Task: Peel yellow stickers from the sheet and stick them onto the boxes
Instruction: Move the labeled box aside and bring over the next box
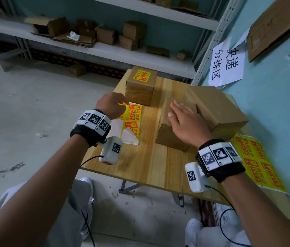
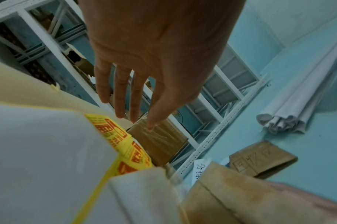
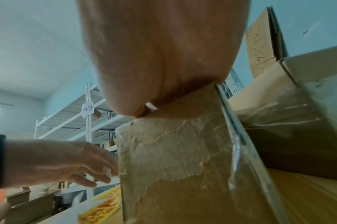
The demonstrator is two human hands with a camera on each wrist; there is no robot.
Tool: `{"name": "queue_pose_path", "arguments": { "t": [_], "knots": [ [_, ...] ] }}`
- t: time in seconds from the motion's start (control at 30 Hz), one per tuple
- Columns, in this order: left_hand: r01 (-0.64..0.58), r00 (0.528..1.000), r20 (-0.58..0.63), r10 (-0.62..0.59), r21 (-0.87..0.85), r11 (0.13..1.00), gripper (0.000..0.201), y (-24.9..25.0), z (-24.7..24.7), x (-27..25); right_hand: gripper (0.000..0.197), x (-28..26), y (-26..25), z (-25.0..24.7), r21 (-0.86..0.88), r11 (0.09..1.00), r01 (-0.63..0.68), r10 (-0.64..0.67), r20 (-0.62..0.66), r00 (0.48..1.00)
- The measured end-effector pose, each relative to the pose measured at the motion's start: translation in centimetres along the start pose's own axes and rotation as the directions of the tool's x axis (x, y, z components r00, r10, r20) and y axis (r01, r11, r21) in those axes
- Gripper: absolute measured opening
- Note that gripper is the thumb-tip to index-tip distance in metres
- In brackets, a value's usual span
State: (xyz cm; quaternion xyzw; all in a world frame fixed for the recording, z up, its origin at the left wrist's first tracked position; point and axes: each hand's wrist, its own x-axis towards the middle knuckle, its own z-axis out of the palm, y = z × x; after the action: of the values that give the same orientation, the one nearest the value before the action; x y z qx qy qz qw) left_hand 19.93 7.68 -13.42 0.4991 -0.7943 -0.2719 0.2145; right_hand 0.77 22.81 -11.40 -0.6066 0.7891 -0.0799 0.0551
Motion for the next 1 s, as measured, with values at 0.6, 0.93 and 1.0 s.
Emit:
{"name": "queue_pose_path", "arguments": {
  "t": [0.6,0.93,1.0],
  "knots": [
    [-0.090,0.950,0.312,0.015,0.225,0.970,0.042,-0.2,2.1,-1.1,0.066,-2.0,1.7,-0.6,0.323,0.946,-0.021,0.063,-0.118,0.991],
    [-0.083,0.946,0.323,0.007,0.222,0.971,0.048,-0.1,2.0,-1.1,0.147,0.5,4.1,-2.0,0.412,0.854,-0.319,0.252,0.209,0.945],
    [-0.083,0.944,0.331,0.005,0.221,0.972,0.049,-0.2,1.9,-1.1,0.144,1.1,4.1,-2.6,0.407,0.848,-0.340,0.239,0.279,0.930]
  ]
}}
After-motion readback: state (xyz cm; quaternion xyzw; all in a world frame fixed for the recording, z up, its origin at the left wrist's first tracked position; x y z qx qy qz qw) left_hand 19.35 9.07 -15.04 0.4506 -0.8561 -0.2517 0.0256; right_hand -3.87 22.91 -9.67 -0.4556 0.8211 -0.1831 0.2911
